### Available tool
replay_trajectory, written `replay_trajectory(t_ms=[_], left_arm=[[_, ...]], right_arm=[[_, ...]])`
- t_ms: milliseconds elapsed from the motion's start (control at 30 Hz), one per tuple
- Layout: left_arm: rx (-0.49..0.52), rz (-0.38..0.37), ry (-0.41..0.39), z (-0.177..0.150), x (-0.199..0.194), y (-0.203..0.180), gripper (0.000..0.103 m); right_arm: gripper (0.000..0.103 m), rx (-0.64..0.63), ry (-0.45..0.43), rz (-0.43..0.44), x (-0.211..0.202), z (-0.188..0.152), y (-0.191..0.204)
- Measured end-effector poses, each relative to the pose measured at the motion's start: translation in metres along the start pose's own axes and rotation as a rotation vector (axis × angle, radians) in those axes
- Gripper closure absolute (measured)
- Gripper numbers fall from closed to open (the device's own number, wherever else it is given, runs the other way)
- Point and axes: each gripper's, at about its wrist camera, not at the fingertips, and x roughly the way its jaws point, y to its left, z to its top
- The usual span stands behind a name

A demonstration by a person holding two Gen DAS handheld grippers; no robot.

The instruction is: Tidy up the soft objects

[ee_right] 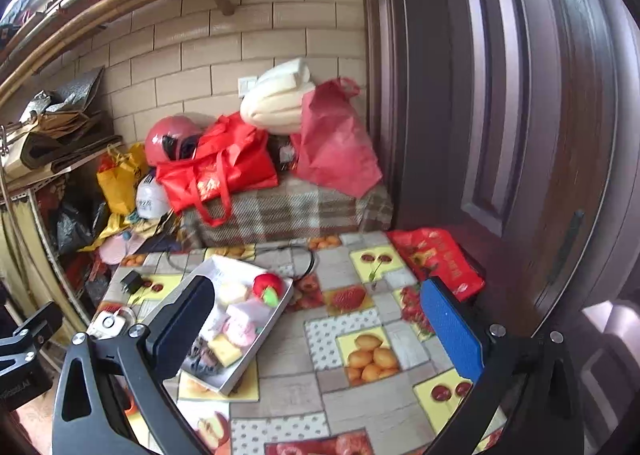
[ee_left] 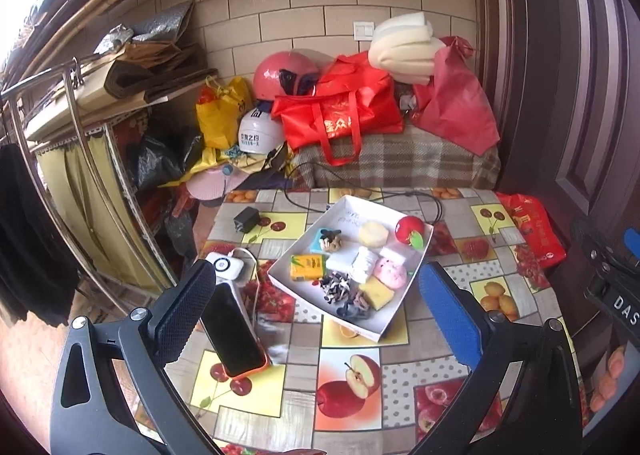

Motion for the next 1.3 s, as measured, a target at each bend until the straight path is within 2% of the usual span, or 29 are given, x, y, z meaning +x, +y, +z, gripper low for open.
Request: replay_trajectory(t_ms=[67,233,300,500,633,800,1300], left_arm=[[0.003,0.018,-0.003,-0.001,0.0,0.001,0.0],[-0.008,0.074,-0.007,-0.006,-0.001,0.006,0.0],[-0.018,0.07,0.01,-0.01,0.002,0.007,0.0],[-0.025,0.023,0.106,-0.021,0.018,0.003,0.0],[-0.023,0.019,0.117,-0.024,0.021,0.0,0.0],[-0.013,0.015,0.105,-0.025,0.021,-0.004,0.0],[0.003,-0.029,0.136,-0.031,0.026,-0.011,0.0]], right_arm=[[0.0,0.003,0.011,0.015,-0.002,-0.004,-0.003],[0.0,0.032,-0.028,0.07,-0.016,-0.009,-0.016],[0.0,0.051,-0.032,0.084,-0.019,-0.012,-0.019],[0.0,0.06,0.106,0.169,-0.002,-0.029,-0.015],[0.0,0.043,0.146,0.172,0.0,-0.041,-0.007],[0.0,0.033,0.136,0.167,-0.004,-0.044,-0.006],[0.0,0.045,0.155,0.14,0.001,-0.046,-0.013]])
